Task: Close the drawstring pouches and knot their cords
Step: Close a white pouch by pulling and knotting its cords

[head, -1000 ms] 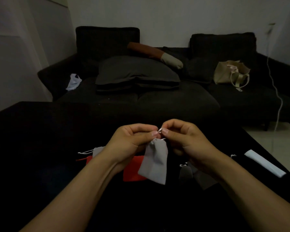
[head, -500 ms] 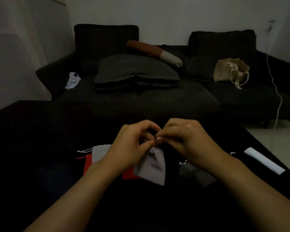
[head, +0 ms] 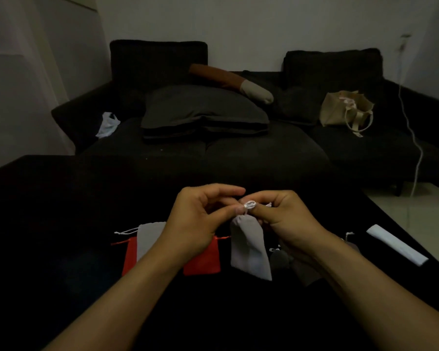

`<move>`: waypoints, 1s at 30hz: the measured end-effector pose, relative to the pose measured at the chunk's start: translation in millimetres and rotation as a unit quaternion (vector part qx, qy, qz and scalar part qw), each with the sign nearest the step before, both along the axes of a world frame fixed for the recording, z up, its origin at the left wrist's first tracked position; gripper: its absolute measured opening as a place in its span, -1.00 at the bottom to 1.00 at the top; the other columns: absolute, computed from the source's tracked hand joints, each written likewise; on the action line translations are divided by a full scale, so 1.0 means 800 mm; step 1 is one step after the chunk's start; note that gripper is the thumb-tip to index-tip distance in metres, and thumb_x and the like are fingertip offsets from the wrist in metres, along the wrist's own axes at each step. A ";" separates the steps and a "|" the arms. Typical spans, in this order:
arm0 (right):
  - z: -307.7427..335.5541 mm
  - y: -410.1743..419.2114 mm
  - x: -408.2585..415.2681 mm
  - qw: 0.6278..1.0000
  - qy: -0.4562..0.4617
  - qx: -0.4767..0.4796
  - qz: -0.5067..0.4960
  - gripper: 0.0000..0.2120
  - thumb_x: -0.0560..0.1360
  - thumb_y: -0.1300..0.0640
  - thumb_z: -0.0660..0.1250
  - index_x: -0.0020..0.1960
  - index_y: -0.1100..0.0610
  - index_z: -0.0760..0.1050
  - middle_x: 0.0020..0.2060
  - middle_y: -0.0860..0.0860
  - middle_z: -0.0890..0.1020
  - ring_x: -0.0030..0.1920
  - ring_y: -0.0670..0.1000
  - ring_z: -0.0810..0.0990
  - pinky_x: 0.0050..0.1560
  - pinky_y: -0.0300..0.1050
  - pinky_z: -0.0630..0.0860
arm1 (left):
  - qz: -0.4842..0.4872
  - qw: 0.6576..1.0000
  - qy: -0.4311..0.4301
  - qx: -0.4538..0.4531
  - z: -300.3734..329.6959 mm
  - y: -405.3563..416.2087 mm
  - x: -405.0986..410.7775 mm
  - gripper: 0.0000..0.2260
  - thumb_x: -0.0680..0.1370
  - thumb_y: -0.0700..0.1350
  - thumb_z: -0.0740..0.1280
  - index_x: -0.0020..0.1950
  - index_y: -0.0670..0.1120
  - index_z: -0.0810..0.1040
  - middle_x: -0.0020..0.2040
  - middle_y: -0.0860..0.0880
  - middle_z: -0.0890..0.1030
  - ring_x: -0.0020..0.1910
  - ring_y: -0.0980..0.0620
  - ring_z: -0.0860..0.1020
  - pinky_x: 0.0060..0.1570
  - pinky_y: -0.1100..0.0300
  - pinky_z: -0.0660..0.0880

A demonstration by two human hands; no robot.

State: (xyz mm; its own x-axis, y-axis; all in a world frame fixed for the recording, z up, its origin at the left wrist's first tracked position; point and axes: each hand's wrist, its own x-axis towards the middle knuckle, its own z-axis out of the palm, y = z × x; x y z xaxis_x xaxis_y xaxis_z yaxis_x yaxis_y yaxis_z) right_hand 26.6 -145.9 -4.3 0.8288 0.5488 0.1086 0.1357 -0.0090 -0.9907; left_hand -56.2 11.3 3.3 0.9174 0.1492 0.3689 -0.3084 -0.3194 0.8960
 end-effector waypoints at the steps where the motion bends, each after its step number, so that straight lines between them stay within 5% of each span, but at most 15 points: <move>1: -0.001 0.002 -0.002 1.000 0.012 0.013 -0.008 -0.93 0.35 0.13 0.48 -0.20 0.11 0.71 -0.23 0.13 0.72 -0.17 0.08 0.64 -0.08 -0.05 0.56 | 0.014 1.000 -0.006 0.016 -0.002 -0.001 0.000 -0.74 0.48 -0.31 0.43 0.13 -0.07 0.66 -0.10 0.04 0.73 -0.05 0.17 0.68 0.00 0.33 0.56; 6: -0.001 0.005 -0.007 0.998 0.052 0.027 -0.032 -0.82 0.37 0.14 0.47 -0.11 0.25 0.69 -0.15 0.29 0.70 -0.12 0.20 0.66 0.00 0.07 0.59 | 0.070 0.994 -0.035 0.078 -0.008 -0.004 0.003 -0.78 0.50 -0.24 0.44 0.11 -0.04 0.68 -0.02 0.13 0.70 0.00 0.28 0.65 0.00 0.40 0.55; 12: 0.003 0.005 -0.009 0.997 0.073 0.013 -0.008 -0.84 0.49 0.18 0.40 -0.02 0.25 0.68 -0.09 0.24 0.71 -0.12 0.11 0.67 -0.08 -0.03 0.64 | 0.135 0.984 -0.052 0.102 -0.013 -0.007 0.003 -0.82 0.53 -0.20 0.42 -0.03 0.10 0.65 -0.13 0.20 0.67 -0.07 0.30 0.63 -0.07 0.40 0.55; 14: 0.005 0.005 -0.010 0.997 0.072 0.026 -0.006 -0.86 0.50 0.22 0.39 -0.03 0.25 0.69 -0.13 0.21 0.71 -0.21 0.01 0.66 -0.25 -0.19 0.60 | 0.146 0.982 -0.050 0.107 -0.014 -0.006 0.005 -0.86 0.53 -0.17 0.42 -0.05 0.09 0.65 -0.14 0.18 0.67 -0.10 0.28 0.63 -0.10 0.38 0.57; 21: 0.010 0.000 -0.011 0.997 0.066 0.039 -0.004 -0.87 0.44 0.24 0.44 -0.04 0.27 0.69 -0.14 0.20 0.72 -0.21 -0.01 0.68 -0.21 -0.25 0.61 | 0.128 0.991 -0.025 0.024 -0.016 -0.008 0.005 -0.89 0.52 -0.17 0.42 -0.01 0.02 0.68 -0.11 0.11 0.70 -0.07 0.23 0.66 -0.03 0.26 0.61; 26: 0.008 0.004 -0.010 0.995 0.087 0.035 0.021 -0.83 0.47 0.26 0.42 0.02 0.31 0.66 -0.03 0.19 0.72 0.02 0.10 0.71 0.04 -0.10 0.65 | 0.147 0.986 -0.057 0.052 -0.016 -0.010 0.001 -0.86 0.49 -0.20 0.46 -0.02 0.01 0.69 -0.14 0.13 0.71 -0.09 0.24 0.66 -0.06 0.34 0.58; 30: 0.008 0.003 -0.008 0.990 0.123 0.018 0.064 -0.84 0.54 0.19 0.35 0.00 0.23 0.67 -0.12 0.12 0.71 -0.13 -0.02 0.67 -0.16 -0.22 0.56 | 0.090 0.995 -0.016 -0.048 -0.007 -0.001 0.005 -0.82 0.46 -0.28 0.47 0.02 -0.08 0.67 -0.20 -0.01 0.73 -0.15 0.14 0.70 -0.13 0.34 0.58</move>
State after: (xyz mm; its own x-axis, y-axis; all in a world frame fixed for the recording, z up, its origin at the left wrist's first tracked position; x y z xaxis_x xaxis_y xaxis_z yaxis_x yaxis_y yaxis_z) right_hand 20.0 -143.6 1.8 0.7565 0.6505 -0.0673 -0.1128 0.0284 -0.9932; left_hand -52.2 10.4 -2.6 0.8602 0.3464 0.3744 -0.2835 -0.2855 0.9155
